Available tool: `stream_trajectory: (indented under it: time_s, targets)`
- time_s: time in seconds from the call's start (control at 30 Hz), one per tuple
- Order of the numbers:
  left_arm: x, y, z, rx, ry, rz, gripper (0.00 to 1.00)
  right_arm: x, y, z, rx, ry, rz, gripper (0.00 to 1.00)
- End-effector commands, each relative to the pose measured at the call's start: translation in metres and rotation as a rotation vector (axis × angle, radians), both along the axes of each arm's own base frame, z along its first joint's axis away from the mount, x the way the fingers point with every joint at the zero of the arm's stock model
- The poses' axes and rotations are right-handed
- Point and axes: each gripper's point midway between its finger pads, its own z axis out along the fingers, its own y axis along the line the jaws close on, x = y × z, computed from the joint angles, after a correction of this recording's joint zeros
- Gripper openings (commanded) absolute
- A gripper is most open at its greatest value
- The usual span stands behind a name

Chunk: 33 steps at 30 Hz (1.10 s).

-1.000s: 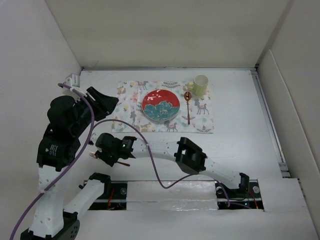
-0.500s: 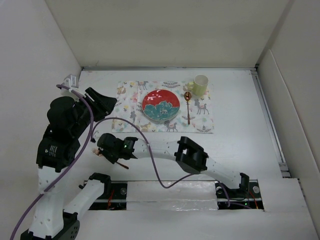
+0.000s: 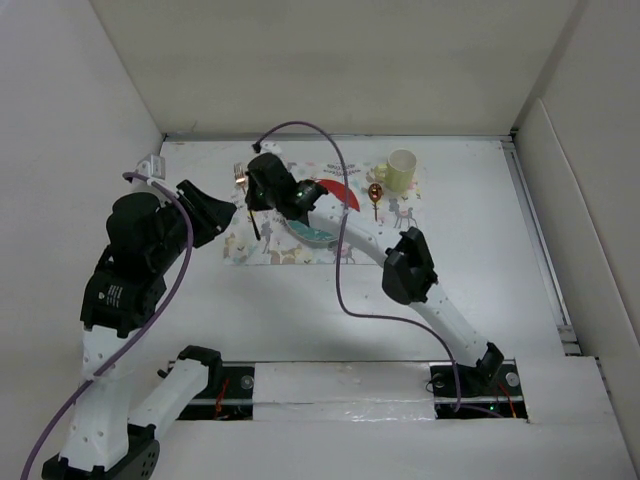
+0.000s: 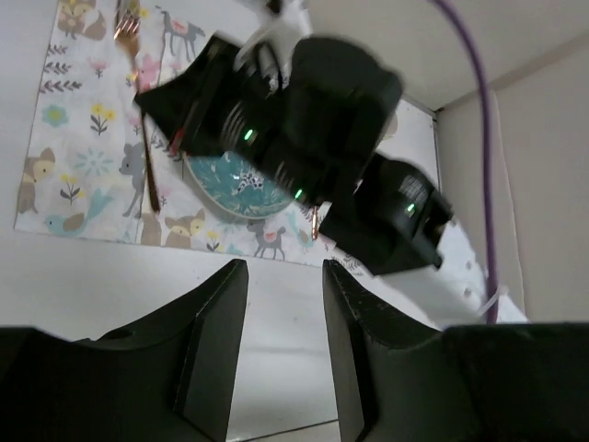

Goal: Set the dinner table for one person

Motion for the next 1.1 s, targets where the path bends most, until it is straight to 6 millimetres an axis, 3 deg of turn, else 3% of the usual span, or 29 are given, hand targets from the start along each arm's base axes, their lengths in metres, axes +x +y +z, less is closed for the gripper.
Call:
stream_trajectory:
  time_s: [0.0, 0.03, 0.13, 0.3, 0.53, 0.7, 1.07]
  targets:
    - [-0.006, -0.005, -0.006, -0.023, 0.010, -0.021, 0.35, 0.023, 0.008, 0.024, 0.156, 0.011, -0.118, 0.00]
    - [-0.006, -0.004, -0.007, -0.020, 0.013, -0.020, 0.35, 0.035, 0.004, 0.014, 0.161, 0.024, -0.145, 0.00]
    - [-0.004, -0.006, -0.013, -0.016, 0.031, -0.028, 0.35, 0.056, -0.007, 0.013, 0.197, 0.031, -0.203, 0.00]
    - [-0.006, -0.010, -0.027, -0.027, 0.063, -0.047, 0.35, 0.077, -0.022, -0.007, 0.217, 0.068, -0.298, 0.00]
    - [-0.005, -0.010, -0.034, -0.015, 0.075, -0.042, 0.35, 0.078, -0.020, -0.032, 0.210, 0.102, -0.317, 0.00]
    - [-0.007, -0.009, -0.038, -0.012, 0.081, -0.041, 0.35, 0.078, -0.025, -0.065, 0.176, 0.152, -0.327, 0.00]
    - [-0.009, -0.007, -0.045, 0.003, 0.092, -0.034, 0.35, 0.077, -0.027, -0.093, 0.148, 0.189, -0.317, 0.00]
